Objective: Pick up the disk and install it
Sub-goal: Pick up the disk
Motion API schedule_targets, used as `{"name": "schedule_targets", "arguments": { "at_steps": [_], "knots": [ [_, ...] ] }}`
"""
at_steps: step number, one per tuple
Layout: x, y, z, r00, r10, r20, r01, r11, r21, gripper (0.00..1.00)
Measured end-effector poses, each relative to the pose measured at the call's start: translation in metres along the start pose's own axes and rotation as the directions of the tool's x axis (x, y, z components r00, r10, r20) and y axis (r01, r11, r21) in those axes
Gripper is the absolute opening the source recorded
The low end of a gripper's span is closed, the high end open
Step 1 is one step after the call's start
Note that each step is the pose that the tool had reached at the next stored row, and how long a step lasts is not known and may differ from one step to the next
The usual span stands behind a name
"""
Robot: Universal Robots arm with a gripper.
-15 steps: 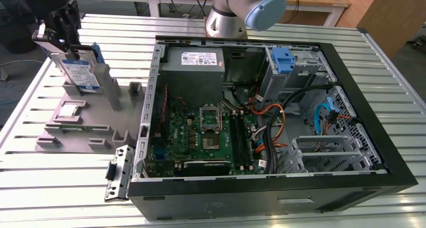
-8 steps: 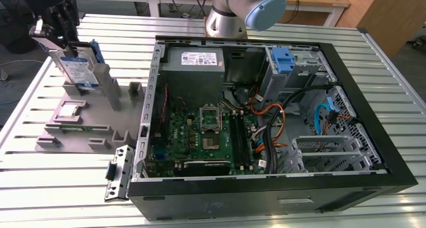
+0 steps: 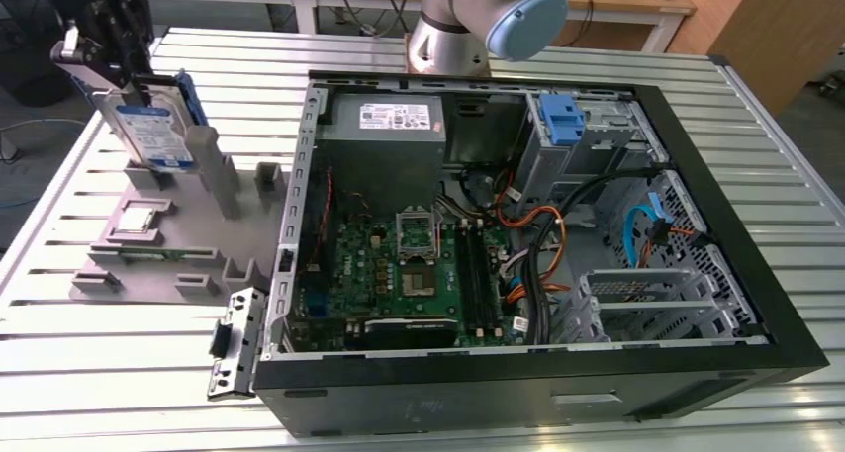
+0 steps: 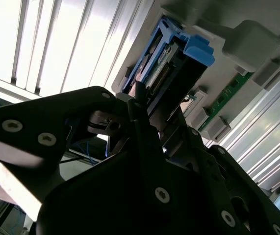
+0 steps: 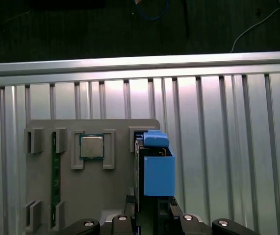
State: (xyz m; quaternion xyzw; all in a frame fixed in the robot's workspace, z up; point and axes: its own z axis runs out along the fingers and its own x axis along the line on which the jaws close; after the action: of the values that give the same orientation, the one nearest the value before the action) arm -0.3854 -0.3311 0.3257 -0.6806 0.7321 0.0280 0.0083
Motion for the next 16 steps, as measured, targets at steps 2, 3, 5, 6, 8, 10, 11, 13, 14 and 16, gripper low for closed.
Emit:
{"name": "schedule_targets", "arguments": {
  "at_steps": [2, 3, 5, 6, 8, 10, 11, 13, 14, 16],
  "knots": [
    [-0.0001, 0.0001, -0.0014, 1.0000, 0.000, 0.0000, 0.000, 1.0000, 0.0000, 0.35],
    [-0.0001, 0.0001, -0.0014, 1.0000, 0.000, 0.0001, 0.000, 1.0000, 0.0001, 0.35],
    [-0.0001, 0.0000, -0.0017, 1.0000, 0.000, 0.0001, 0.000, 1.0000, 0.0001, 0.35],
    [-0.0001, 0.0001, -0.0023, 1.0000, 0.000, -0.0002, 0.000, 1.0000, -0.0003, 0.35],
    [-0.0002, 0.0001, -0.0038, 1.0000, 0.000, -0.0002, 0.000, 1.0000, -0.0002, 0.35],
    [-0.0003, 0.0002, -0.0061, 1.0000, 0.000, -0.0001, 0.000, 1.0000, -0.0001, 0.35],
    [-0.0004, 0.0002, -0.0074, 1.0000, 0.000, -0.0001, 0.000, 1.0000, -0.0001, 0.35],
    [-0.0005, 0.0003, -0.0104, 1.0000, 0.000, -0.0001, 0.000, 1.0000, 0.0000, 0.35],
    [-0.0006, 0.0003, -0.0119, 1.0000, 0.000, 0.0000, 0.000, 1.0000, 0.0000, 0.35],
    [-0.0008, 0.0005, -0.0156, 1.0000, 0.000, -0.0001, 0.000, 1.0000, -0.0001, 0.35]
  ]
}}
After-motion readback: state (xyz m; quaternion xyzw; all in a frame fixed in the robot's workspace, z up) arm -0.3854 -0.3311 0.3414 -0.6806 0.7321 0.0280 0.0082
